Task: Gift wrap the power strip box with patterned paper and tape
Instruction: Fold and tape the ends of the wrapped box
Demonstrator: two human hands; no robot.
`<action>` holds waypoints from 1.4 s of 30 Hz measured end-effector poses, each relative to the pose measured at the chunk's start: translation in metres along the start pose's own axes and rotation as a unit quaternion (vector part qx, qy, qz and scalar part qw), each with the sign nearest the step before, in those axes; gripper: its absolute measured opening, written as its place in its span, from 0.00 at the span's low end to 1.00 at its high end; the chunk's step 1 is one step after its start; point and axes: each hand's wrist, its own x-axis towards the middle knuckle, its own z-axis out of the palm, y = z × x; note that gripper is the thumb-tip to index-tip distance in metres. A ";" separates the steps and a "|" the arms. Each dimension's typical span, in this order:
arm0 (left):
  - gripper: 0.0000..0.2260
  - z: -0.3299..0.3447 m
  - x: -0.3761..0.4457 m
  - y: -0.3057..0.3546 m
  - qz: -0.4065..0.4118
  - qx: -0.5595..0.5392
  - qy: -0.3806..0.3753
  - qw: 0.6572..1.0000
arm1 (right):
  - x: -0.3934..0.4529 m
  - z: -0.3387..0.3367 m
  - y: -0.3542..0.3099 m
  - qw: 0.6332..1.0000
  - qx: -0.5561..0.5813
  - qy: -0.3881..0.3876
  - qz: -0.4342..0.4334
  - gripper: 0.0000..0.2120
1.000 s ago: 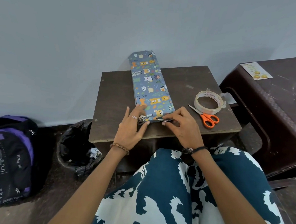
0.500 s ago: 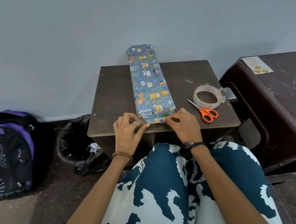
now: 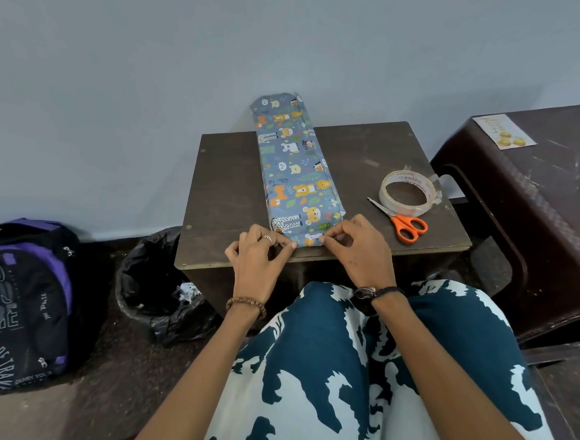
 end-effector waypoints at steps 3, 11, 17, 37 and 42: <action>0.03 -0.002 -0.001 0.002 0.050 0.041 0.032 0.997 | -0.003 0.002 0.000 0.998 -0.011 0.030 -0.049 0.05; 0.03 0.003 -0.004 0.016 -0.011 -0.041 0.014 0.999 | -0.007 0.008 -0.008 0.955 -0.121 0.162 -0.217 0.03; 0.03 0.000 0.001 0.022 -0.038 -0.116 0.012 0.993 | -0.004 0.001 0.005 0.912 -0.157 0.138 -0.354 0.05; 0.02 -0.007 0.007 0.014 0.271 0.186 0.086 0.940 | 0.012 0.001 0.006 0.885 -0.224 0.155 -0.379 0.05; 0.12 -0.010 0.008 0.003 0.351 0.276 0.106 0.888 | 0.012 0.003 0.004 0.889 -0.257 0.145 -0.350 0.11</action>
